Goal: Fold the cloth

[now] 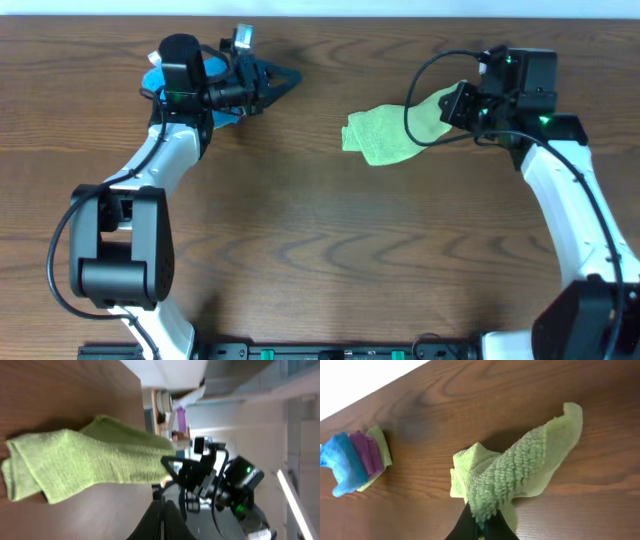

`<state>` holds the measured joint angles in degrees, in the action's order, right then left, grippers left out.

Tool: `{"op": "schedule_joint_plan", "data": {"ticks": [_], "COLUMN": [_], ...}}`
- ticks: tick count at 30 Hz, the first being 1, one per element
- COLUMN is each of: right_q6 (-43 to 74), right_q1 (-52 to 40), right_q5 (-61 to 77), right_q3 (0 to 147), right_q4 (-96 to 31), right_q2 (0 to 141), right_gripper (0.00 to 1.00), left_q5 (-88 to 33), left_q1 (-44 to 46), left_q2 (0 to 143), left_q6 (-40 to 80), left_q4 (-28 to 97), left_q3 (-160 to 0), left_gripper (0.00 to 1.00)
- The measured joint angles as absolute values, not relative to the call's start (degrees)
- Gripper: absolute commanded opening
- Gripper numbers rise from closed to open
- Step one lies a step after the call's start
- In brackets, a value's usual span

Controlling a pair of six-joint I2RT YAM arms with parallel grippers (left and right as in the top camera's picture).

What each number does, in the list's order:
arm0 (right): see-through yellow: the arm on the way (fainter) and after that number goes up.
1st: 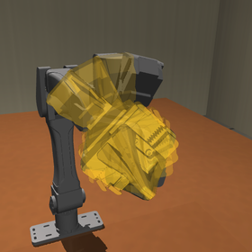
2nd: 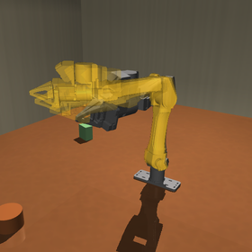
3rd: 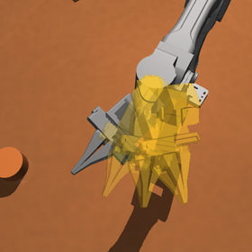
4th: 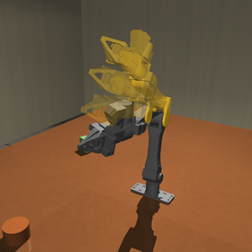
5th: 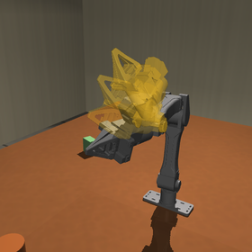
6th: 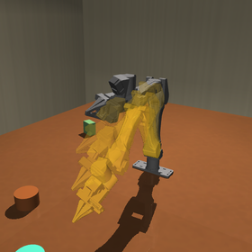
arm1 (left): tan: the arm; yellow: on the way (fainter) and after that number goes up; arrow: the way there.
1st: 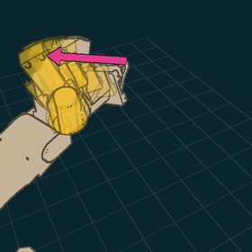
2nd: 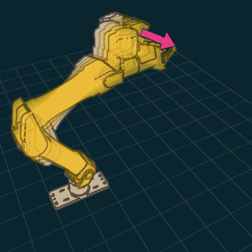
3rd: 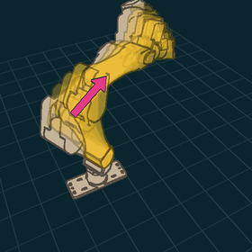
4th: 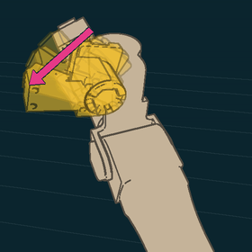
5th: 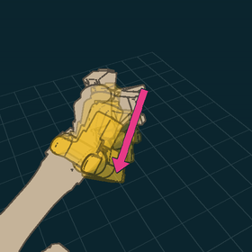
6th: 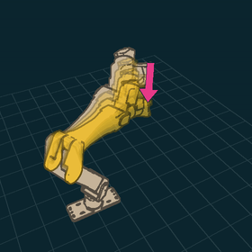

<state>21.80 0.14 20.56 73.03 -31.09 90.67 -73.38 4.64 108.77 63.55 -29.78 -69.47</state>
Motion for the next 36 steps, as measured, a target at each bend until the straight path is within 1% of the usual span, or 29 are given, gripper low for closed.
{"op": "schedule_joint_plan", "data": {"ticks": [1, 4, 5, 7, 9, 10, 12, 13, 14, 16, 19, 23, 29, 36], "right_q6": [21.5, 21.0, 20.9, 20.7, 20.5, 20.4, 20.3, 20.3, 20.3, 20.3, 20.3, 20.3, 20.3, 20.3], "right_q1": [0.1, 0.1, 0.1, 0.1, 0.1, 0.1, 0.1, 0.1, 0.1, 0.1, 0.1, 0.1, 0.1, 0.1], "right_q5": [20.4, 19.8, 19.6, 19.5, 19.4, 19.4, 19.4, 19.4, 19.4, 19.4, 19.4, 19.4, 19.4, 19.4], "right_q3": [73.0, 73.0, 73.0, 73.0, 73.0, 73.0, 73.0, 73.0, 73.0, 73.0, 73.0, 73.0, 73.0, 73.0], "right_q4": [-31.6, -32.1, -32.3, -32.3, -32.3, -32.3, -32.3, -32.3, -32.3, -32.3, -32.3, -32.3, -32.3, -32.3], "right_q2": [90.2, 89.7, 89.7, 89.7, 89.7, 89.7, 89.7, 89.7, 89.7, 89.7, 89.7, 89.7, 89.7, 89.7], "right_gripper": [0.01, 0.01, 0.01, 0.01, 0.01, 0.01, 0.01, 0.01, 0.01, 0.01, 0.01, 0.01, 0.01, 0.01], "left_q5": [-74.1, -75.0, -74.6, -72.4, -69.0, -66.5, -63.4, -61.8, -60.4, -57.4, -53.8, -52.8, -53.1, -52.2], "left_q1": [5.0, 7.0, 7.9, 10.0, 12.0, 13.1, 14.5, 15.1, 15.8, 17.9, 21.2, 22.9, 24.3, 26.5], "left_q2": [108.8, 108.8, 108.8, 108.8, 108.8, 108.8, 108.9, 108.9, 108.9, 108.9, 109.4, 114.6, 120.5, 120.8], "left_q6": [62.9, 58.6, 56.3, 50.9, 45.0, 40.9, 36.2, 35.1, 34.3, 32.9, 32.4, 33.2, 36.2, 39.6], "left_q4": [-29.0, -19.7, -14.3, -1.1, 9.4, 13.4, 15.1, 15.2, 15.2, 15.2, 14.5, 10.0, 3.7, -2.9], "left_q3": [-69.5, -69.8, -70.0, -69.8, -69.5, -69.3, -69.3, -69.3, -69.3, -69.3, -69.3, -69.3, -69.3, -69.3], "left_gripper": [0.08, 0.23, 0.27, 0.4, 0.49, 0.55, 0.7, 0.75, 0.78, 0.86, 0.86, 0.77, 0.77, 0.77]}}
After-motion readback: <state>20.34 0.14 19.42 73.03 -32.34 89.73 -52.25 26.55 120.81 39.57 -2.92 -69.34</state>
